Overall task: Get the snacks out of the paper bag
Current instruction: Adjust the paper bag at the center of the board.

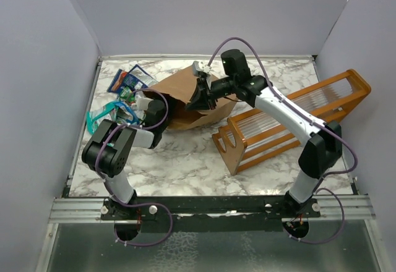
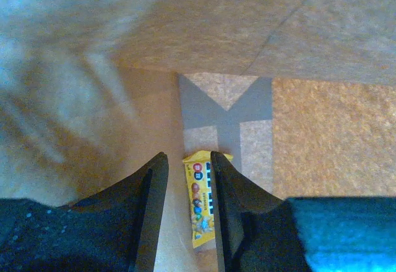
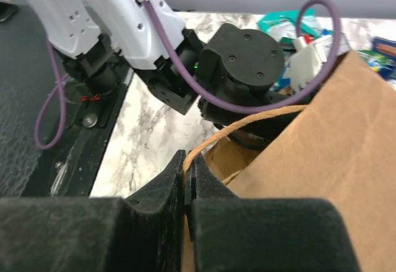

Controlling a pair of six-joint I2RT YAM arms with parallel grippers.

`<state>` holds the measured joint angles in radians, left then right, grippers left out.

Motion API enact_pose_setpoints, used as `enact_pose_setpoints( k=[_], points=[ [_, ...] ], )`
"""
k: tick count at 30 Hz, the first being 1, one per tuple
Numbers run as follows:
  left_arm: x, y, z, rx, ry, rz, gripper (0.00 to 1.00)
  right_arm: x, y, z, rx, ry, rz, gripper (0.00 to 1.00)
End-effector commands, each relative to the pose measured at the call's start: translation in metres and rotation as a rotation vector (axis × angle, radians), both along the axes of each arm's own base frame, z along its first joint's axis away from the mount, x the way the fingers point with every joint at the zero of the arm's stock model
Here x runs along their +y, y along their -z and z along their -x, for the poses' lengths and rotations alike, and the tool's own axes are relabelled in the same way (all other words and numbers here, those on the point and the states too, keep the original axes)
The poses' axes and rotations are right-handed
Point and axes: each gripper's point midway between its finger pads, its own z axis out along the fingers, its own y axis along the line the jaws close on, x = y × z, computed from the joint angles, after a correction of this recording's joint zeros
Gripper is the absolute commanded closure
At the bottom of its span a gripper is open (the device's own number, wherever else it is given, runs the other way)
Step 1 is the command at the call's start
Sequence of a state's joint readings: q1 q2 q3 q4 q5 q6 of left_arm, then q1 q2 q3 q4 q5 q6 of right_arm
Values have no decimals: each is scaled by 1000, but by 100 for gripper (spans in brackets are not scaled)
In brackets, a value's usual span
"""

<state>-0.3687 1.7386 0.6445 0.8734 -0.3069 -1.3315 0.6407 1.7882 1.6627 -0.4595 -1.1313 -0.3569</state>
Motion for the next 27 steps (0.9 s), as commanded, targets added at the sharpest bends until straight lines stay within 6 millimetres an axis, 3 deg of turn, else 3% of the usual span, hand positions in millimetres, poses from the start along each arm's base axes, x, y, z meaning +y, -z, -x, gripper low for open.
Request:
enact_pose_setpoints(
  k=[1, 4, 8, 12, 15, 22, 27],
  points=[
    [-3, -26, 7, -75, 27, -15, 63, -4, -39, -26, -93, 250, -74, 98],
    [-10, -41, 20, -110, 55, -23, 63, -14, -43, -41, -83, 407, -81, 98],
    [-31, -65, 40, -144, 124, -62, 62, -31, -28, -56, -34, 585, -13, 94],
    [-54, -70, 61, -151, 200, -87, 62, -38, -16, -59, 118, 694, 53, 93],
    [-64, -66, 72, -133, 245, -73, 62, -34, -29, -63, 163, 715, 43, 90],
    [-61, -67, 94, -107, 315, -136, 58, -40, -50, -92, 45, 812, 33, 91],
    [-74, -77, 110, -128, 402, -53, 57, -32, -46, -78, -61, 658, 50, 96]
  ],
)
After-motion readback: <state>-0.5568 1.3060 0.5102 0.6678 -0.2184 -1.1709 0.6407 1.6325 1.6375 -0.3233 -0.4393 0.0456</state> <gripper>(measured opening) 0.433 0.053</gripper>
